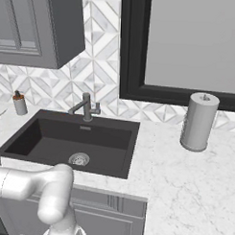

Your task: Pick the carrot from the sink and place it in the bowl. Then pick the bowl and place it in the microwave. Then close the microwave door and press the start button.

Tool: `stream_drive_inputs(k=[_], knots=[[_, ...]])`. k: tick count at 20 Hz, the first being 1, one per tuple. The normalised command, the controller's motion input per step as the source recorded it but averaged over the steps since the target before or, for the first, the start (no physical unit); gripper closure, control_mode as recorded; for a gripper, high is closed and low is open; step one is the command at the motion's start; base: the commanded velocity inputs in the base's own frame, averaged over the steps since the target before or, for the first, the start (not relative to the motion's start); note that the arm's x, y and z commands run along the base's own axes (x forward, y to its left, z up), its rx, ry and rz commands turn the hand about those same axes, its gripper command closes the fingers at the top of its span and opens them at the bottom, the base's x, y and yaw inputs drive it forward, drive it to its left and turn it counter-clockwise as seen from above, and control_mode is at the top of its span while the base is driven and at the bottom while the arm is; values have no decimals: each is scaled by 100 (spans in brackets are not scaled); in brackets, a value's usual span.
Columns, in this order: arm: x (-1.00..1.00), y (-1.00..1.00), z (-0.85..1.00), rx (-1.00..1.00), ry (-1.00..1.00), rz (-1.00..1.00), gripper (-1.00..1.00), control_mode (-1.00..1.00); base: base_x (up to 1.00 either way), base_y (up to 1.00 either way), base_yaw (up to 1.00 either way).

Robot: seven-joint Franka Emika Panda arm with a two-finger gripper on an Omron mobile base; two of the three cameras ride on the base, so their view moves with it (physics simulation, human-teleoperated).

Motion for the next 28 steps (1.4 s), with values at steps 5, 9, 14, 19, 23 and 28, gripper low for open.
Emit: stream_drive_inputs(k=[5, 9, 14, 19, 23, 28], knots=[[-5, -84, 6, 20, -5, 2, -100, -100, 0, 0, 0], [18, -77, -3, 17, -1, 8, -100, -100, 0, 0, 0], [0, -37, 13, 12, -2, 8, -100, -100, 0, 0, 0], [12, -15, 0, 16, 0, 7, -100, -100, 0, 0, 0], [28, -26, 0, 14, 0, 7, -100, -100, 0, 0, 0], [41, -5, 0, 3, 8, 1, -100, -100, 0, 0, 0]])
